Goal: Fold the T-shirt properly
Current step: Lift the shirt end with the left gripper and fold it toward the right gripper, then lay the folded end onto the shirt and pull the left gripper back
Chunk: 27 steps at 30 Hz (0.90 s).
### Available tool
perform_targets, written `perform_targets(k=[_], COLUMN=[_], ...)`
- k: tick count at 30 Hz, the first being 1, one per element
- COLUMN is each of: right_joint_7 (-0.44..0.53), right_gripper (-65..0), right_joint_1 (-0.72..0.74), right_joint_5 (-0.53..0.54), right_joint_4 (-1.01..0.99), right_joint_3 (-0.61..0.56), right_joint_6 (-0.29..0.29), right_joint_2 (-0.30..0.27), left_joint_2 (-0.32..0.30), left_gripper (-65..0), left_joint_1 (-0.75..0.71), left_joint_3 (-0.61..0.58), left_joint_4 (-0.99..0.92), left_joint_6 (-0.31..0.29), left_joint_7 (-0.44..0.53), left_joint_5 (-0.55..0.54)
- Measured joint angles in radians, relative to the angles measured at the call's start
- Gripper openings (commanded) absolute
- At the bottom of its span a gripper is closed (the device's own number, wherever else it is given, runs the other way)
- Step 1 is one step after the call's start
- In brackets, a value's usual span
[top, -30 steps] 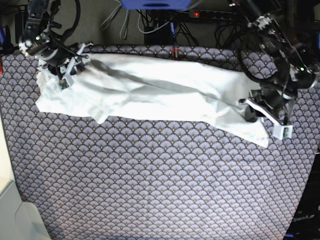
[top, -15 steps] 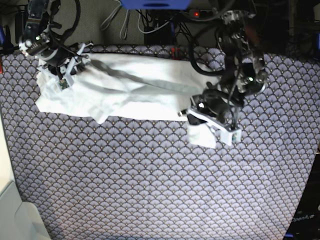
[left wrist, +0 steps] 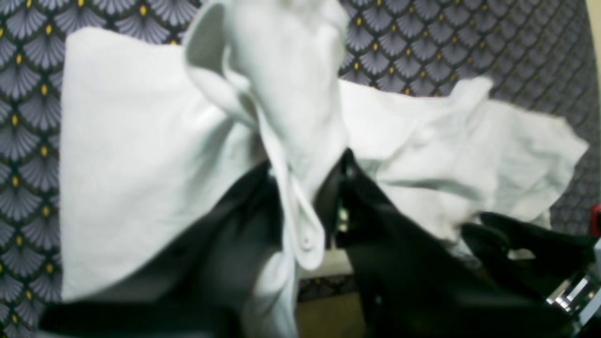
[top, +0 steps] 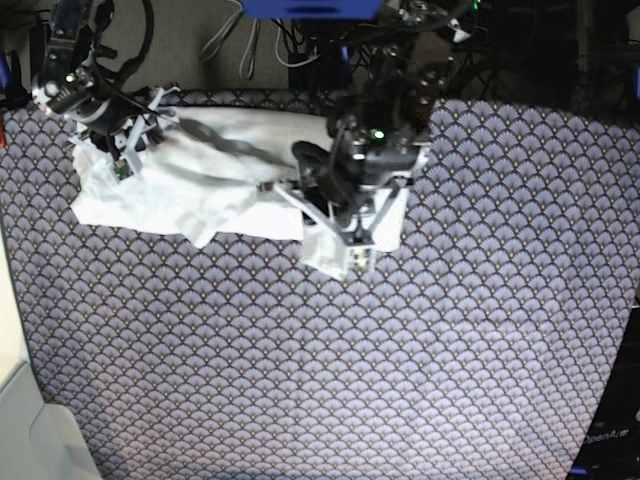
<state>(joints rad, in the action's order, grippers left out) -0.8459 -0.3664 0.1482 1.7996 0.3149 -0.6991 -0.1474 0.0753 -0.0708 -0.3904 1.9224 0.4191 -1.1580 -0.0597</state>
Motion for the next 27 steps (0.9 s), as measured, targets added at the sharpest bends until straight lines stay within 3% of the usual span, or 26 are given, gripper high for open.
perform_targets(k=[5,17,22,27], right_joint_7=[0.0,0.0,0.0,0.0], right_gripper=[-46.2,-46.2,-46.2,-46.2], right_joint_1=[-0.001,-0.003,-0.003,-0.003], right_joint_5=[0.0,0.0,0.0,0.0], right_joint_4=[0.0,0.0,0.0,0.0], right_joint_3=[0.0,0.0,0.0,0.0], right_joint_6=[0.0,0.0,0.0,0.0], right_joint_2=[-0.002,-0.002,-0.002,-0.002], left_joint_2=[-0.004,0.046,0.064,0.069], left_gripper=[-64.6,-64.5,-64.5,-63.9], left_joint_1=[0.002,0.021,0.022,0.021], left_joint_3=[-0.069,-0.07,-0.069,-0.057], left_joint_4=[-0.058,-0.078,-0.121,-0.183], left_joint_6=[0.0,0.0,0.003,0.0], left_joint_7=[0.0,0.0,0.092,0.087], left_joint_5=[0.038,0.032,0.036,0.026])
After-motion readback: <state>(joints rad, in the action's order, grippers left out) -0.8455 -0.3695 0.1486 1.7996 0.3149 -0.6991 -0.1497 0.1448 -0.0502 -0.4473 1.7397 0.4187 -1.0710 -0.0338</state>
